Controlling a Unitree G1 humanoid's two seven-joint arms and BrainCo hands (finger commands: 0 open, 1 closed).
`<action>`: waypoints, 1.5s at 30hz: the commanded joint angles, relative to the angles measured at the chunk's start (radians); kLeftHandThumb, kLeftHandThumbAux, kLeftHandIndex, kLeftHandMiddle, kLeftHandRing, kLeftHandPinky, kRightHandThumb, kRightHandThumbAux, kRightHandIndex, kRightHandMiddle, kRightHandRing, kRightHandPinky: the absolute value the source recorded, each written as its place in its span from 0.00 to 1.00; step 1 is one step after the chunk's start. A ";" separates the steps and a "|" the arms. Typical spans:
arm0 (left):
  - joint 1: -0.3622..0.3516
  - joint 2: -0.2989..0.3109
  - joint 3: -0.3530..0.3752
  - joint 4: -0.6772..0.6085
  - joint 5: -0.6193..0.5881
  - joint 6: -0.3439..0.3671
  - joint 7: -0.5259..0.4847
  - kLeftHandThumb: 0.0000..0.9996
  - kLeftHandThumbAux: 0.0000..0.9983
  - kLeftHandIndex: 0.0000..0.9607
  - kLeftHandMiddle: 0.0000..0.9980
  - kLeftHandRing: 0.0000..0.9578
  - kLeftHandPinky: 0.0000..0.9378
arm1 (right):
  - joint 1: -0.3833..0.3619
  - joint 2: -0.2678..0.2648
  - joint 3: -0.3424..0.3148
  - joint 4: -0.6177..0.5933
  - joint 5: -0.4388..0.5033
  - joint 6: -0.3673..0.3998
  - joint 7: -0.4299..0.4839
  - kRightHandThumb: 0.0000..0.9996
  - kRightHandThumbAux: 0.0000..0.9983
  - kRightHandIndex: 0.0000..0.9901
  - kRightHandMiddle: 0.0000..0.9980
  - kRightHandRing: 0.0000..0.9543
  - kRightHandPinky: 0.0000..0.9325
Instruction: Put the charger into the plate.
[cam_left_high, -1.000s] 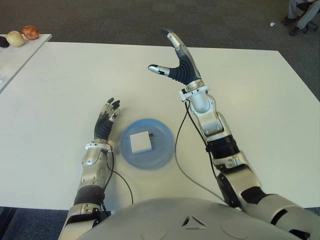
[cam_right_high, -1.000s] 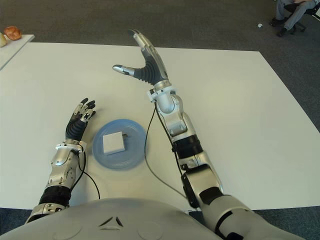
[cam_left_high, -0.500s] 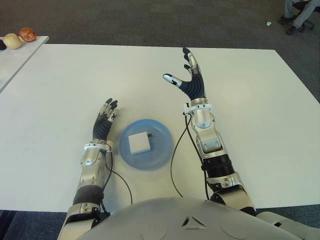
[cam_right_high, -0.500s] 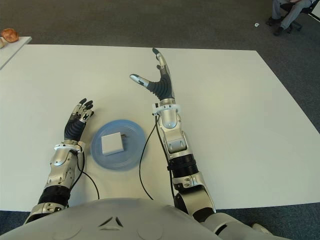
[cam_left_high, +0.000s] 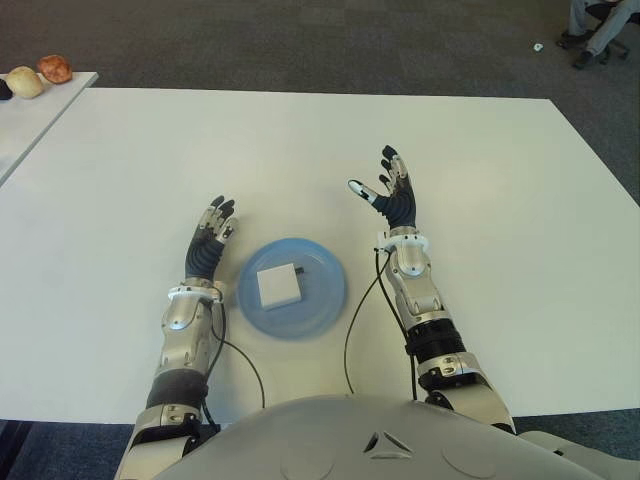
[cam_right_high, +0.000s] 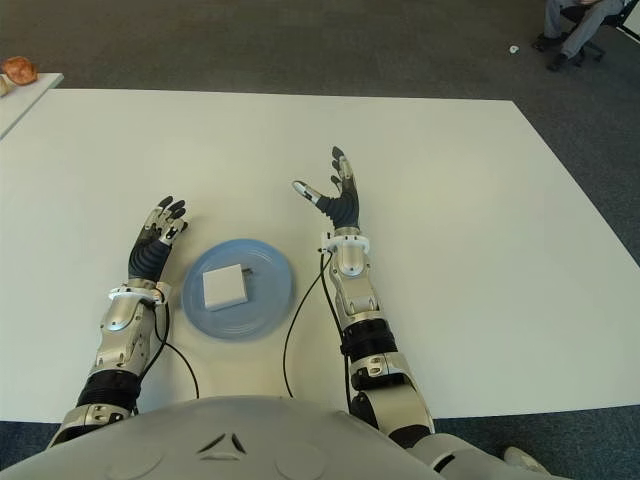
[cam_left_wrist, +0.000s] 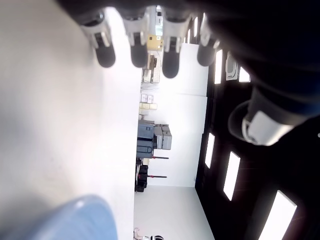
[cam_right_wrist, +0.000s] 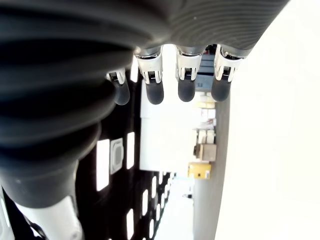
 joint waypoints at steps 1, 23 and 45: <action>0.058 -0.008 0.000 0.062 0.014 0.065 0.014 0.00 0.54 0.01 0.12 0.08 0.00 | 0.043 0.049 -0.006 0.078 0.035 -0.071 0.020 0.00 0.79 0.01 0.02 0.00 0.01; 0.053 0.013 0.009 0.069 0.013 0.072 -0.005 0.00 0.53 0.01 0.12 0.08 0.00 | -0.027 -0.007 -0.037 0.475 0.028 -0.178 0.144 0.00 0.75 0.03 0.07 0.03 0.00; 0.046 0.012 0.013 0.089 0.014 0.056 -0.001 0.00 0.52 0.00 0.12 0.08 0.00 | -0.092 -0.011 -0.059 0.575 0.011 -0.179 0.138 0.00 0.66 0.02 0.06 0.02 0.00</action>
